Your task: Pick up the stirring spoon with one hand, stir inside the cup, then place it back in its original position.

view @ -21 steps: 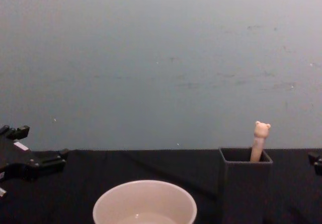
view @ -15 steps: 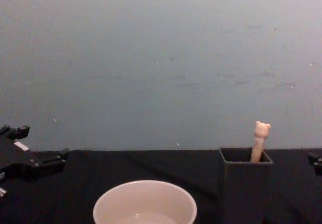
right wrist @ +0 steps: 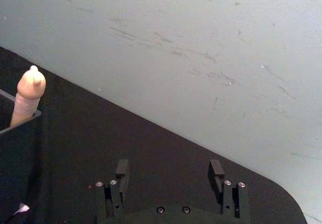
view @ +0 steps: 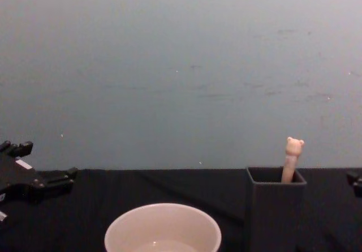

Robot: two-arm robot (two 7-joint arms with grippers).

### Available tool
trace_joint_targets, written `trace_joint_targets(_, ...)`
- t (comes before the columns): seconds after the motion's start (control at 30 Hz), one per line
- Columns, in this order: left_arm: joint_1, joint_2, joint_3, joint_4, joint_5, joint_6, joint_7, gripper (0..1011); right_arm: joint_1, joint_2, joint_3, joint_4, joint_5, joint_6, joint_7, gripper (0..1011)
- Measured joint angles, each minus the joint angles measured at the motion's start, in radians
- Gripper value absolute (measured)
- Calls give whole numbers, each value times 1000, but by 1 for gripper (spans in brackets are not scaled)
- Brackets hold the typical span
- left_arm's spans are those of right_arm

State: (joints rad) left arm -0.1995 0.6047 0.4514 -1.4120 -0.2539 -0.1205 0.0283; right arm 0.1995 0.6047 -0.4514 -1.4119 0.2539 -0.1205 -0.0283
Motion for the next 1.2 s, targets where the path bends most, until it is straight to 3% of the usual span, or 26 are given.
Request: trace_joint_targets(1.2, 0, 0, 0, 0, 0, 0, 0, 1001, 0, 0, 0, 0, 0, 0, 0, 1003)
